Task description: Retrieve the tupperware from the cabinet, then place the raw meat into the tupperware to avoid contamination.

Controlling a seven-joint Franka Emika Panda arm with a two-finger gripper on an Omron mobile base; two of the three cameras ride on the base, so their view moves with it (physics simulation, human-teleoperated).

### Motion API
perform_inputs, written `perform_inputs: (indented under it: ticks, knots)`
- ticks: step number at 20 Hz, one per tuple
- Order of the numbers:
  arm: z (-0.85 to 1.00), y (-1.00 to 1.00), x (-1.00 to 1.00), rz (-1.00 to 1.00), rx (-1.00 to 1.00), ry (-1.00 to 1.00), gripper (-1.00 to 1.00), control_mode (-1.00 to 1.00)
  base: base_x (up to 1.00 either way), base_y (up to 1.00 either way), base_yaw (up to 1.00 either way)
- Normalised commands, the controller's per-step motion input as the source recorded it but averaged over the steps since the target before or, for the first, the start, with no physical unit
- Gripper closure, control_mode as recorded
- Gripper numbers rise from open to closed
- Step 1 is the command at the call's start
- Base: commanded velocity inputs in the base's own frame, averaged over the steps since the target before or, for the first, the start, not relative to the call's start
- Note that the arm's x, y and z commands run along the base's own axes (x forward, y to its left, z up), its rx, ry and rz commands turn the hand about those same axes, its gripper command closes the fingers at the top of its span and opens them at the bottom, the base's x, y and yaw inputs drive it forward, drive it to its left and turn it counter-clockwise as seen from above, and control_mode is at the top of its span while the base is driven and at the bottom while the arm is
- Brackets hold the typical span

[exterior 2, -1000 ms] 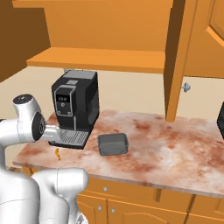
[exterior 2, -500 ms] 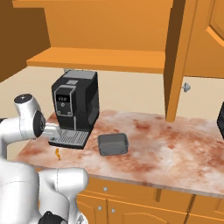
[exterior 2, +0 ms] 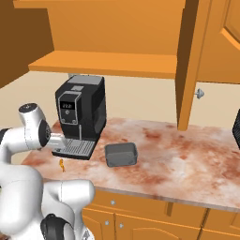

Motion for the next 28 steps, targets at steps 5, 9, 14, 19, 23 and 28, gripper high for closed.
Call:
perform_inputs:
  ticks: [5,9,14,19,23,28]
  knots:
    - [-0.26,-0.23,-0.03,-0.07,0.0,0.0,-1.0,-1.0,0.0,0.0,0.0]
    - [-0.19,-0.03,0.01,-0.02,0.0,-0.04,-1.0,-1.0,0.0,0.0,0.0]
    - [-0.18,0.0,0.06,0.0,0.01,-0.04,-1.0,-1.0,0.0,0.0,0.0]
    - [-0.24,0.0,0.14,0.0,0.03,0.0,-1.0,-1.0,0.0,0.0,0.0]
    - [-0.26,0.0,0.27,0.0,0.0,0.0,-1.0,-1.0,0.0,0.0,0.0]
    - [-0.24,0.0,0.24,0.0,0.0,0.0,-1.0,-1.0,0.0,0.0,0.0]
